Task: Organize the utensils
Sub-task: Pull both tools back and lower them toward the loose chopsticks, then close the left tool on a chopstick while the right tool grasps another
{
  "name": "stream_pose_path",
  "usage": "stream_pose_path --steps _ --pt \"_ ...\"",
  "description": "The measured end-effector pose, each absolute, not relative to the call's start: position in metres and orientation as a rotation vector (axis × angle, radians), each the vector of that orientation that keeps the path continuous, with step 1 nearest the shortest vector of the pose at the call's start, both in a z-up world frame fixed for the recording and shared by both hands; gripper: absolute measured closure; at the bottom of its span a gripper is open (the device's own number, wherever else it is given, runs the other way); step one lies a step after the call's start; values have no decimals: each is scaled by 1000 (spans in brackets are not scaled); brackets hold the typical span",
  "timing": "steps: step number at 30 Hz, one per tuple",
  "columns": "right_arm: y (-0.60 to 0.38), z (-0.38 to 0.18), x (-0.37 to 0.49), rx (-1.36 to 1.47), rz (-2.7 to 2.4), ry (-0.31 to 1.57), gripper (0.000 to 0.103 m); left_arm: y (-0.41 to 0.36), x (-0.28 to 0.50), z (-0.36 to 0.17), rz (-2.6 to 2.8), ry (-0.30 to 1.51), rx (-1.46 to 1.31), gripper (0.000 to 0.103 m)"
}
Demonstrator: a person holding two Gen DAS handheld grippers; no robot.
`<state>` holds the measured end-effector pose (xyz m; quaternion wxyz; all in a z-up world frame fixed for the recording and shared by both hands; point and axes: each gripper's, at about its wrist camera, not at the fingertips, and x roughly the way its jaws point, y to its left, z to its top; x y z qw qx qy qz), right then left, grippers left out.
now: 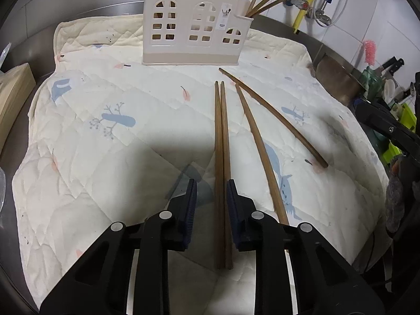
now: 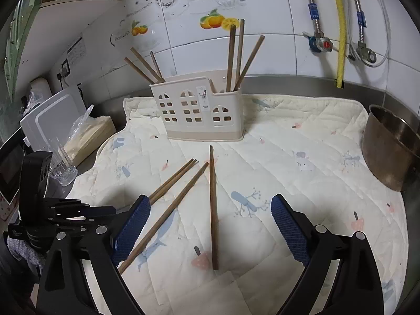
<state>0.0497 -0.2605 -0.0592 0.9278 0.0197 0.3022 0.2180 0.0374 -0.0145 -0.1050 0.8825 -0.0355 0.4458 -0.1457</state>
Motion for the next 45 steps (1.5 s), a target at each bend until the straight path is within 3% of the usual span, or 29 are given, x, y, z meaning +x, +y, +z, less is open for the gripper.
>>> stream_pose_path --steps 27,33,39,45 --pt "-260 -73 52 40 437 658 11 -34 43 -113 -247 945 79 86" --pt "-260 -81 52 25 433 682 11 -23 43 -112 -212 931 37 94" --pt "-253 -93 51 -12 427 716 11 -19 39 -112 -207 916 27 95" --pt "-246 -107 55 -36 427 764 37 -19 35 -114 -223 904 2 95"
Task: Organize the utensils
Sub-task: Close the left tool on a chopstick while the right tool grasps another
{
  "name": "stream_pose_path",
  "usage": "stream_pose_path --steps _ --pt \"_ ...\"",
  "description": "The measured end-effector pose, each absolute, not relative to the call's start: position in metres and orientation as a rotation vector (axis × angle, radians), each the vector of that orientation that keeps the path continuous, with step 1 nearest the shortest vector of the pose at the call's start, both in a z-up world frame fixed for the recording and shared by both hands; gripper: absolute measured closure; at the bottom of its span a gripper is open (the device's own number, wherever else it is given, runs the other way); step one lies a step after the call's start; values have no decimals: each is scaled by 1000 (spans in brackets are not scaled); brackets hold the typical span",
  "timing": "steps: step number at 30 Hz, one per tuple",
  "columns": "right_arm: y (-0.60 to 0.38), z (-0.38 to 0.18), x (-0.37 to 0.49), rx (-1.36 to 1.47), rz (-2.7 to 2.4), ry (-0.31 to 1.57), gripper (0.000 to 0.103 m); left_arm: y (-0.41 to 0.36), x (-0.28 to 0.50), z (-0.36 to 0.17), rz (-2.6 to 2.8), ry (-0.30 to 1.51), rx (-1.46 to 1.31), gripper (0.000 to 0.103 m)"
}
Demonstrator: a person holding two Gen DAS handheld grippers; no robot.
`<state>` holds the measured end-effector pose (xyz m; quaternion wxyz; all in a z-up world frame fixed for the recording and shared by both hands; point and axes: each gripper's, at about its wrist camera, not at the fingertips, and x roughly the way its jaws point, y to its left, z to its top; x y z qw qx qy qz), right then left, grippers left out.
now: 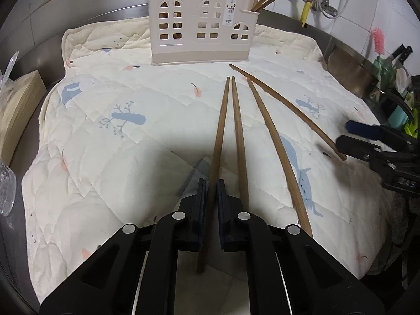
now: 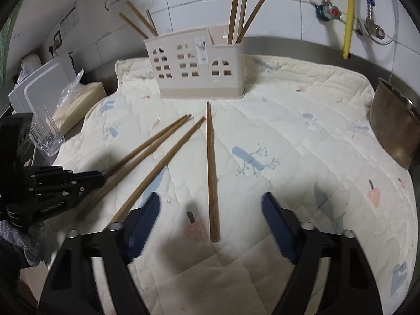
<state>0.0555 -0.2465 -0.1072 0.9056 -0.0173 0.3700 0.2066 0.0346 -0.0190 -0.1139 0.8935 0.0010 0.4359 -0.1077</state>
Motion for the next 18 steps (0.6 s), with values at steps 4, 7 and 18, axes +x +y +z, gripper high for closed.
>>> stream_pose_path --steps 4,7,18 --pt "-243 -113 60 -37 433 789 57 -17 34 -114 -238 899 -17 95" --pt "-240 -117 65 -34 435 804 66 -15 33 -114 -249 897 -30 95" --pt "-234 -126 69 -63 428 836 86 -16 32 -116 -265 900 -29 95"
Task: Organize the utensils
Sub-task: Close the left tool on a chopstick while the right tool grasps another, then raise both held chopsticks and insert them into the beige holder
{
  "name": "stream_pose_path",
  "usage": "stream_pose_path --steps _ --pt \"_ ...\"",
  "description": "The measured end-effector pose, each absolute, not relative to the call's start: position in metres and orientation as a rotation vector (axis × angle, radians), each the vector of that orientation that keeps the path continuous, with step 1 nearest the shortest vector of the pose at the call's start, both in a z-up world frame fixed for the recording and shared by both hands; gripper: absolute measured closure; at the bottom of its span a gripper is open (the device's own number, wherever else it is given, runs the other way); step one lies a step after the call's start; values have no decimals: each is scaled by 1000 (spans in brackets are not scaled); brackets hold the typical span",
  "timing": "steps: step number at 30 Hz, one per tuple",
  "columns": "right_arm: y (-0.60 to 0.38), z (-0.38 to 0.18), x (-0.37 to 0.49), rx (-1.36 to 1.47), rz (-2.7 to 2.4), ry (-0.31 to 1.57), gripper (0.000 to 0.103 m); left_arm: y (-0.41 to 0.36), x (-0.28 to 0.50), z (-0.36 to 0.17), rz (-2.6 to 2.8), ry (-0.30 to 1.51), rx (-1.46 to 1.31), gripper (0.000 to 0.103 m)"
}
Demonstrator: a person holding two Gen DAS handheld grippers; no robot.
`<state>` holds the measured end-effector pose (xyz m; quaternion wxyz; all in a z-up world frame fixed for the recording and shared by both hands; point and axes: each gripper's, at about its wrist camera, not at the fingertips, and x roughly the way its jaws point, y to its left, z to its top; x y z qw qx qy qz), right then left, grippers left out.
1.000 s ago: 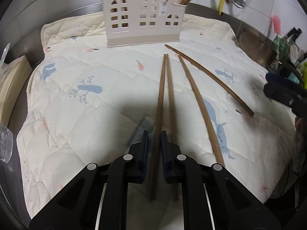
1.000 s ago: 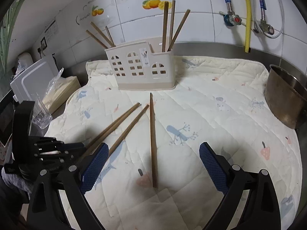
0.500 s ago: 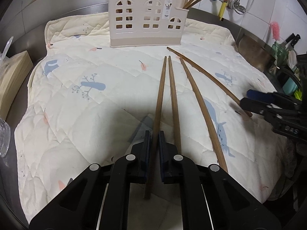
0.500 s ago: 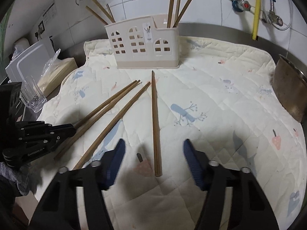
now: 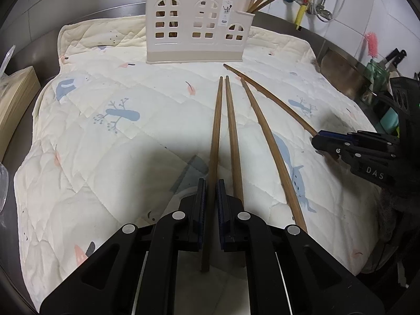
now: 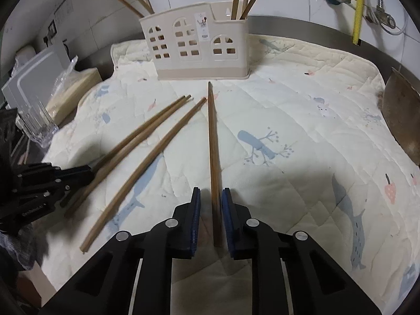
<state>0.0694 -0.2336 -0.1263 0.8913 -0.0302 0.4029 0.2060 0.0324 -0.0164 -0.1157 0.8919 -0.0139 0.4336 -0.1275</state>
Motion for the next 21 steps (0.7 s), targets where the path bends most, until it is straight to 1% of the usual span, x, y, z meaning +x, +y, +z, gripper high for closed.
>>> stream_pose_path --steps 1,4,9,13,21 --pt "-232 -126 69 -73 423 833 87 -17 32 -116 -264 899 -27 95" --pt "-232 -127 69 -89 404 825 96 -16 33 -115 -262 901 -36 96" --pt "-236 -123 66 -71 405 805 96 -15 32 -107 -271 891 -48 98" --pt "-239 -108 59 -67 401 759 97 -11 30 -91 -281 858 -66 98" --pt "-252 -49 50 -49 382 587 97 -7 32 -42 -294 748 -67 98"
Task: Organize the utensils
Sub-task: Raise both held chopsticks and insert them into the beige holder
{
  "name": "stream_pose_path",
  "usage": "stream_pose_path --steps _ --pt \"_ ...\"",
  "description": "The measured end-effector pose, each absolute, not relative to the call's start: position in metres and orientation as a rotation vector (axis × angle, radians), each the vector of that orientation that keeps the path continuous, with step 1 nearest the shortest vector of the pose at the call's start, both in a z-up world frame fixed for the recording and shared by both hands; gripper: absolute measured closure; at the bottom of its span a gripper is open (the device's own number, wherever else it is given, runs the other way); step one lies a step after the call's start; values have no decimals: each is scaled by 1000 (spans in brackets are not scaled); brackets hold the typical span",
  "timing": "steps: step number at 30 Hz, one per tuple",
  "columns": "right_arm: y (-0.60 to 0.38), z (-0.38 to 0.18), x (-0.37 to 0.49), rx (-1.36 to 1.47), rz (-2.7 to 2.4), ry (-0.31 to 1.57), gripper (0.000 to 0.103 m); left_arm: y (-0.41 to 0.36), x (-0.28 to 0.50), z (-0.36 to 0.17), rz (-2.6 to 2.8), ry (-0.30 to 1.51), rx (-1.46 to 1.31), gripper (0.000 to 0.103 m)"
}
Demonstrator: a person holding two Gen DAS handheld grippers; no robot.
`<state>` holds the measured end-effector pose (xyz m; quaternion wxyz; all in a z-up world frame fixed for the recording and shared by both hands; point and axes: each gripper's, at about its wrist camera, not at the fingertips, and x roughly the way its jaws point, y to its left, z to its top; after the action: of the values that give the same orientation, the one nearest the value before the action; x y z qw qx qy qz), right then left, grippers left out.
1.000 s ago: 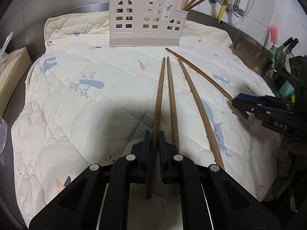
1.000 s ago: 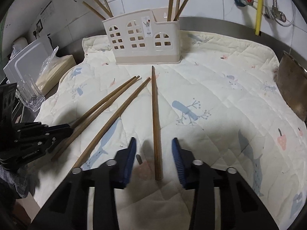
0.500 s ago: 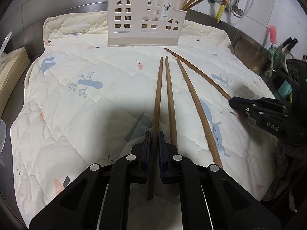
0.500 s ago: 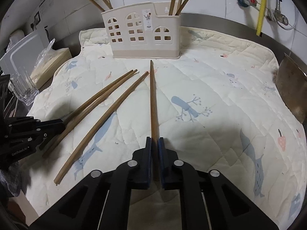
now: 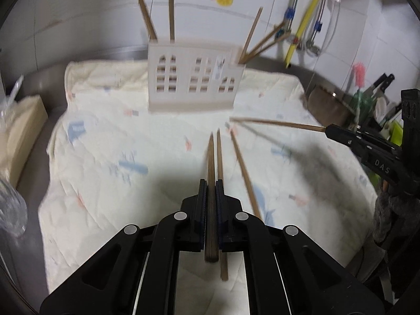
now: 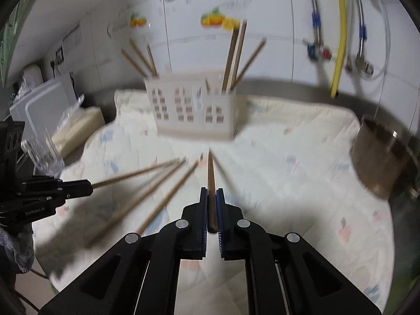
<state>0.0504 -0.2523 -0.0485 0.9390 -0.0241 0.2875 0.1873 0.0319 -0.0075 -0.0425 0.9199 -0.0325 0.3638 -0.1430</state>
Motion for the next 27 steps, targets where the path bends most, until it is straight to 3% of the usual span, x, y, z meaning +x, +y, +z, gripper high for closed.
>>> stream_pose_path --steps 7,27 --pt "-249 -3 61 -60 405 483 97 -13 44 -6 -317 667 -37 98" --pt "-238 98 120 -125 492 416 97 -6 99 129 -366 444 -47 98"
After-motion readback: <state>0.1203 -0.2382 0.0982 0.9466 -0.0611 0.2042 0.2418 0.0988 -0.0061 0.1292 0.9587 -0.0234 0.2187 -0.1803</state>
